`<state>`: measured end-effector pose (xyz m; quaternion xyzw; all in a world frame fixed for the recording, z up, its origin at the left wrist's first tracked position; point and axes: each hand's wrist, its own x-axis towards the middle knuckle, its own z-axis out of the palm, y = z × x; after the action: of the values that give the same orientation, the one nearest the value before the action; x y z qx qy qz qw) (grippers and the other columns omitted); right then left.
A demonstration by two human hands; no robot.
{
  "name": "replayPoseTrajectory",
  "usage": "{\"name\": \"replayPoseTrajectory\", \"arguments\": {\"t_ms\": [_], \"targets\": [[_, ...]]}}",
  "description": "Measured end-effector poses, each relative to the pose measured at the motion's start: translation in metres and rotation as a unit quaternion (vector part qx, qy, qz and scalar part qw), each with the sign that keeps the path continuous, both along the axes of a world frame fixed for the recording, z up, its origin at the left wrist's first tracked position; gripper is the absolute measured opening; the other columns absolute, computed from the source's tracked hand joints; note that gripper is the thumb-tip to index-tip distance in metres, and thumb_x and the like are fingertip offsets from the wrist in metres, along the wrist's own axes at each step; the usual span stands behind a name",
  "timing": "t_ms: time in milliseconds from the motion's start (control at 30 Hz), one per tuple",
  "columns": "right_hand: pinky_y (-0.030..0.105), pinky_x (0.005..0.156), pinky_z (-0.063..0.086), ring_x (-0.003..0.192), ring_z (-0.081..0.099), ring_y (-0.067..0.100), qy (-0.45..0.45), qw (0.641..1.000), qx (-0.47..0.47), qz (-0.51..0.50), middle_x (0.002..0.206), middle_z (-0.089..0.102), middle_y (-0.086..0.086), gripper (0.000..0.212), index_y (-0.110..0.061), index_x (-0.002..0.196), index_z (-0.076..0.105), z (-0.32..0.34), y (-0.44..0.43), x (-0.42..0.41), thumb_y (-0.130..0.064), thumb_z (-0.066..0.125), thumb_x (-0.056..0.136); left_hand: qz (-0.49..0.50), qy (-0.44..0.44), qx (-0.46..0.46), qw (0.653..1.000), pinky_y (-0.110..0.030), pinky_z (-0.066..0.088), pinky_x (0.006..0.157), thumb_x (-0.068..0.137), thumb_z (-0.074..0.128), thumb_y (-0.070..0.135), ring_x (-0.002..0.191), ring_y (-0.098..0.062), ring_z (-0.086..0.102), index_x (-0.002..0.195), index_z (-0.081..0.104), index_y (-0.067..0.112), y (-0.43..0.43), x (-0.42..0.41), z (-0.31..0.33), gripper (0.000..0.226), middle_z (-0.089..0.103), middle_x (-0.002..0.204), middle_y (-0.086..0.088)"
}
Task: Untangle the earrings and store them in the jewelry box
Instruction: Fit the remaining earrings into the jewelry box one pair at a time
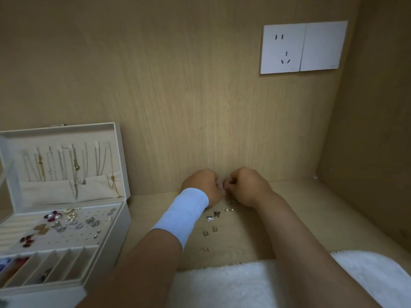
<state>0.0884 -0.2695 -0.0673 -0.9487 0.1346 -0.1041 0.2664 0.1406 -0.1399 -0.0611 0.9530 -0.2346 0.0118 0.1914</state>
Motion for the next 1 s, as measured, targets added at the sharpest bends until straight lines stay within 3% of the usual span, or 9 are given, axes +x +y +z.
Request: {"name": "replayPoseTrajectory", "arguments": {"t_ms": [133,267,367,533,633,700,833,1000], "targets": [[0.037,0.079,0.059,0.078,0.071,0.012,-0.06,0.994,0.079,0.036,0.078,0.074,-0.009,0.013,-0.023,0.074,0.074,0.012,0.012,0.002,-0.024,0.067,0.085,0.021,-0.008,-0.062,0.998,-0.027,0.054,0.072,0.078,0.062,0.031,0.078,-0.014,0.064,0.077,0.068,0.023,0.02,-0.006,0.018,0.01,0.068,0.082,0.01],[0.033,0.082,0.058,0.082,0.071,0.008,-0.115,0.975,0.166,0.096,0.081,0.076,-0.007,0.01,-0.022,0.082,0.079,0.034,0.036,-0.001,-0.019,0.072,0.088,0.042,-0.024,-0.139,0.989,-0.029,0.056,0.076,0.075,0.067,0.031,0.078,-0.011,0.064,0.071,0.066,0.025,0.054,-0.012,0.041,0.007,0.067,0.079,0.012],[0.019,0.064,0.049,0.064,0.063,-0.008,-0.124,0.963,0.191,0.141,0.083,0.076,-0.007,0.009,-0.018,0.091,0.081,0.049,0.06,-0.008,-0.017,0.072,0.091,0.058,-0.03,-0.16,0.985,-0.029,0.055,0.078,0.074,0.068,0.037,0.077,-0.011,0.065,0.069,0.065,0.029,0.086,-0.021,0.056,0.01,0.067,0.076,0.015],[0.014,0.057,0.042,0.048,0.054,-0.009,-0.133,0.956,0.197,0.175,0.073,0.069,-0.009,0.016,-0.021,0.101,0.077,0.059,0.111,-0.018,-0.017,0.078,0.086,0.06,-0.031,-0.183,0.981,-0.029,0.052,0.078,0.071,0.061,0.035,0.08,-0.008,0.063,0.079,0.063,0.037,0.145,-0.04,0.064,0.009,0.067,0.074,0.016],[0.016,0.06,0.049,0.057,0.061,-0.006,-0.131,0.956,0.191,0.182,0.075,0.074,-0.005,0.018,-0.026,0.093,0.074,0.061,0.14,-0.025,-0.017,0.083,0.08,0.047,-0.043,-0.198,0.978,-0.027,0.053,0.077,0.083,0.063,0.025,0.079,-0.002,0.063,0.08,0.07,0.042,0.185,-0.046,0.065,0.019,0.068,0.08,0.018],[0.013,0.064,0.05,0.062,0.063,-0.006,-0.13,0.955,0.184,0.193,0.074,0.073,-0.007,0.018,-0.026,0.091,0.075,0.062,0.158,-0.029,-0.017,0.084,0.079,0.021,-0.012,-0.236,0.971,-0.027,0.054,0.073,0.086,0.067,0.023,0.071,-0.004,0.065,0.084,0.076,0.036,0.21,-0.052,0.068,0.016,0.072,0.081,0.013],[0.004,0.053,0.038,0.051,0.054,-0.01,-0.15,0.953,0.171,0.202,0.075,0.071,-0.007,0.014,-0.021,0.082,0.076,0.071,0.192,-0.028,-0.015,0.087,0.075,0.003,0.067,-0.312,0.948,-0.02,0.051,0.052,0.087,0.071,0.013,0.059,-0.009,0.061,0.09,0.078,0.021,0.247,-0.061,0.072,0.011,0.074,0.077,0.001],[0.004,0.053,0.039,0.051,0.056,-0.012,-0.162,0.945,0.164,0.231,0.074,0.07,-0.011,0.01,-0.019,0.082,0.078,0.079,0.227,-0.016,-0.013,0.085,0.078,0.007,0.092,-0.356,0.93,-0.019,0.05,0.051,0.09,0.068,0.015,0.058,-0.006,0.06,0.095,0.077,0.019,0.285,-0.056,0.066,0.01,0.075,0.078,0.002]]}}
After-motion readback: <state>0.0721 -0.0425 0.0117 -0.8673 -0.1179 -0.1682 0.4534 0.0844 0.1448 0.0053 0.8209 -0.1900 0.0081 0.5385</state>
